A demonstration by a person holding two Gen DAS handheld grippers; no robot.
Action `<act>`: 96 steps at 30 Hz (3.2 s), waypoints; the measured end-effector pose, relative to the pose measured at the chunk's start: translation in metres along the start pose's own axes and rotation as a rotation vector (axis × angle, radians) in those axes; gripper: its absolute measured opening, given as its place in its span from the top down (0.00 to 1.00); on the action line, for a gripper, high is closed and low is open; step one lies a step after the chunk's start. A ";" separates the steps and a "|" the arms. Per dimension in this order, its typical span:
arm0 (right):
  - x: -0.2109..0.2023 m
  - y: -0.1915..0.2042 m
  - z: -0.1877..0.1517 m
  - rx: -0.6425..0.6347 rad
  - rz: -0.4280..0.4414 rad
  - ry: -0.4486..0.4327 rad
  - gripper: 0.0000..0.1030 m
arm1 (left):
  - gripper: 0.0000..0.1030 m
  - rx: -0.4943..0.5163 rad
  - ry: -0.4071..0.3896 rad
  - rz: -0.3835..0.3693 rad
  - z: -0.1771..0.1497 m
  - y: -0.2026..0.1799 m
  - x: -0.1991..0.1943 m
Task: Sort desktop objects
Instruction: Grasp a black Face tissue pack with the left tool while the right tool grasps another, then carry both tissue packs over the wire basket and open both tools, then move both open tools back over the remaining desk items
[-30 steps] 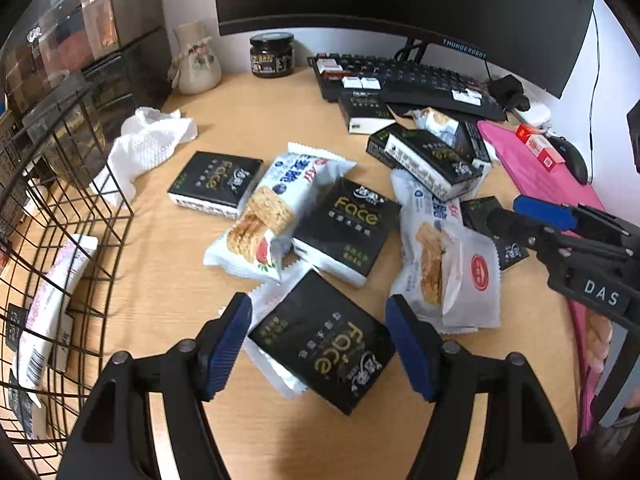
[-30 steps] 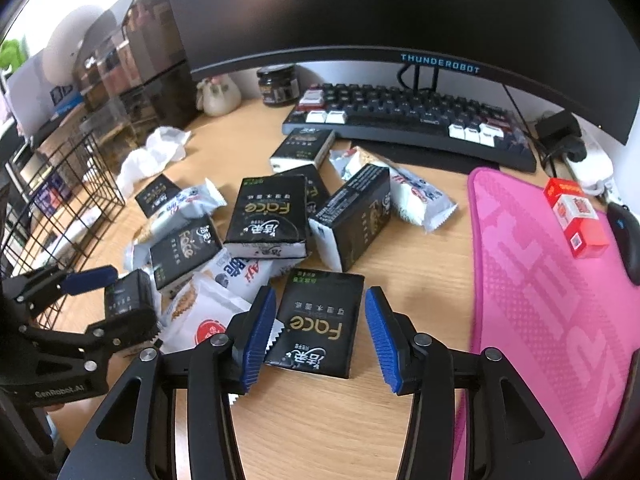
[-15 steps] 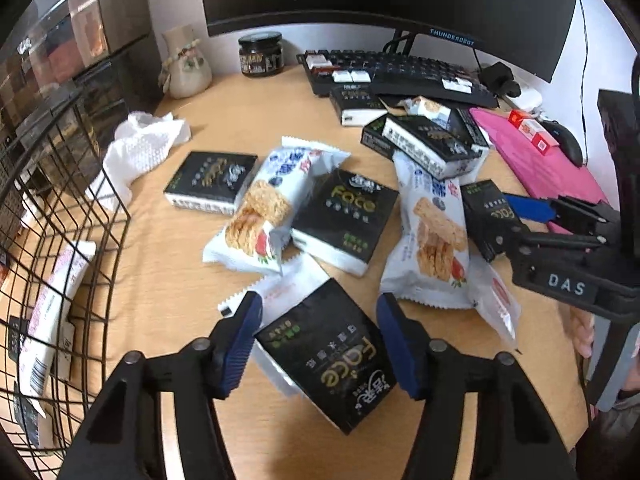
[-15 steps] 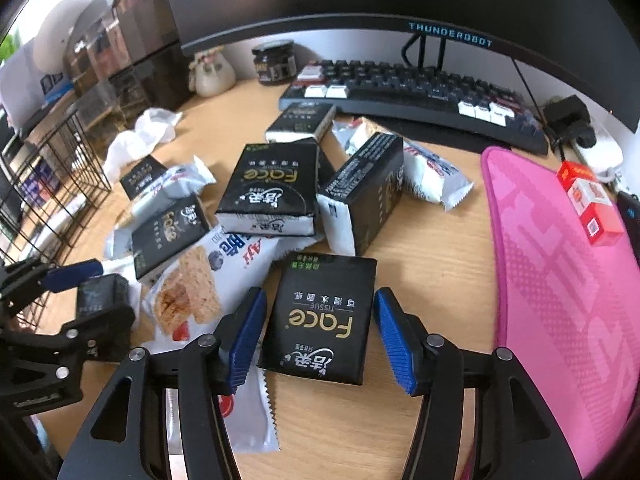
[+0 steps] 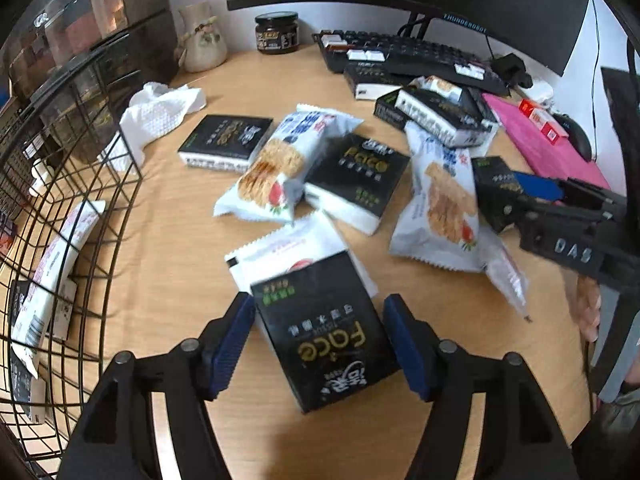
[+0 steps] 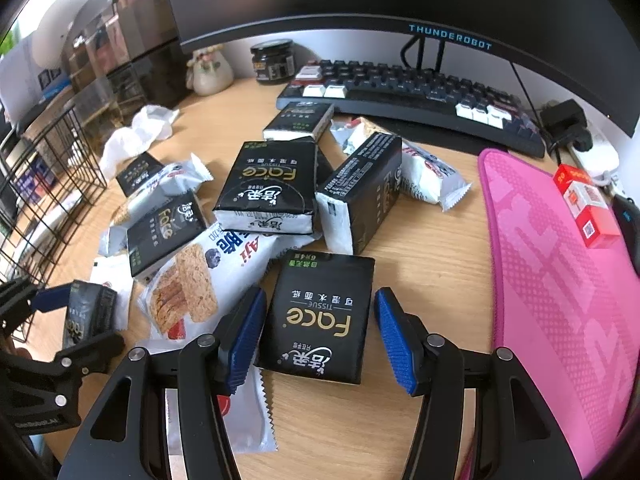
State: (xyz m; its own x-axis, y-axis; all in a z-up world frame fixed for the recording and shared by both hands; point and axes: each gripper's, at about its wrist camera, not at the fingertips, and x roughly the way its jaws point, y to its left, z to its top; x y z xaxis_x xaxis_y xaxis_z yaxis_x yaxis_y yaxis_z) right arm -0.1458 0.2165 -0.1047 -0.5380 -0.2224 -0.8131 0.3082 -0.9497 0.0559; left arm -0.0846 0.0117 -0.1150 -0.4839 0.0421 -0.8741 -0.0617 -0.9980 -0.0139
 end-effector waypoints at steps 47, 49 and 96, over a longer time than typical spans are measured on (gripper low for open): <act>-0.076 0.303 0.070 -0.423 0.417 -0.175 0.55 | 0.48 -0.457 -0.329 0.287 -0.028 0.237 -0.153; -0.070 0.308 0.068 -0.429 0.419 -0.166 0.55 | 0.48 -0.467 -0.323 0.286 -0.032 0.242 -0.151; -0.077 0.015 0.048 -0.068 0.068 -0.192 0.39 | 0.30 0.015 -0.168 0.000 0.040 -0.008 -0.032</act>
State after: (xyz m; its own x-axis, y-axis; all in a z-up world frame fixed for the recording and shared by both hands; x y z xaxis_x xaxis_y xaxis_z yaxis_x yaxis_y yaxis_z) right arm -0.1376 0.2082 -0.0132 -0.6517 -0.3294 -0.6832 0.3975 -0.9155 0.0622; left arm -0.1034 0.0203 -0.0677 -0.6228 0.0502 -0.7808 -0.0736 -0.9973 -0.0054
